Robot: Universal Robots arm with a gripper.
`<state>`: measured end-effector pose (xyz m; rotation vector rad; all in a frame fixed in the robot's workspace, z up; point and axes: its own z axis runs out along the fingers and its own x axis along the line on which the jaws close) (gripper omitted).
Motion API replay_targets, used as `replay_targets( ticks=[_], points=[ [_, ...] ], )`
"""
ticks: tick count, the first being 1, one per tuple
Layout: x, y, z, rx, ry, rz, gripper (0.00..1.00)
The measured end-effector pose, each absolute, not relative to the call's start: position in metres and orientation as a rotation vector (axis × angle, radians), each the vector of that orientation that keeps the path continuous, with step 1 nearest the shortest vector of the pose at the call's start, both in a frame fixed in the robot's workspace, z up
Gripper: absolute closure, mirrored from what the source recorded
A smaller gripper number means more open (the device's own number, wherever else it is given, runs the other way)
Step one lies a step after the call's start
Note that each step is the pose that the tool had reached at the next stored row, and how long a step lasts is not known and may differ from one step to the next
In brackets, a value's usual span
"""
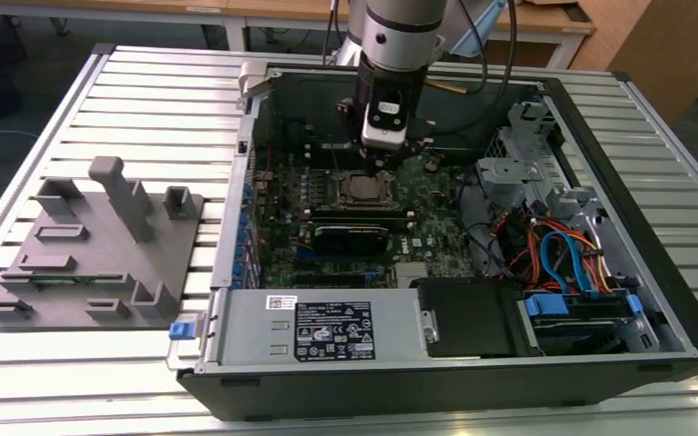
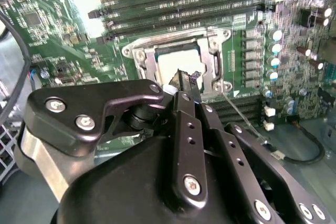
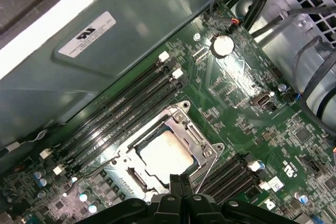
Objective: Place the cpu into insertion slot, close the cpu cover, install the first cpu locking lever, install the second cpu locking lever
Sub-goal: 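Install the first cpu locking lever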
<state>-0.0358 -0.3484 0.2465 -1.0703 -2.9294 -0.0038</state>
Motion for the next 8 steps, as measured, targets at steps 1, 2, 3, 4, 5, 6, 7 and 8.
replay_targets(
  ticks=[1, 2, 3, 4, 5, 6, 7, 8],
  points=[
    [-0.0358, -0.3484, 0.2465, -1.069, -2.926, -0.020, 0.89],
    [-0.0358, -0.3484, 0.2465, -1.068, -2.925, -0.025, 0.89],
    [-0.0358, -0.3484, 0.2465, -1.064, -2.926, -0.026, 0.89],
    [-0.0358, -0.3484, 0.2465, -1.052, -2.931, -0.026, 0.89],
    [-0.0358, -0.3484, 0.2465, -1.035, -2.937, -0.026, 0.89],
    [-0.0358, -0.3484, 0.2465, -1.016, -2.944, -0.026, 0.89],
    [-0.0358, -0.3485, 0.2466, -0.995, -2.951, -0.026, 0.89],
    [-0.0358, -0.3485, 0.2466, -0.974, -2.958, -0.025, 0.89]
  ],
)
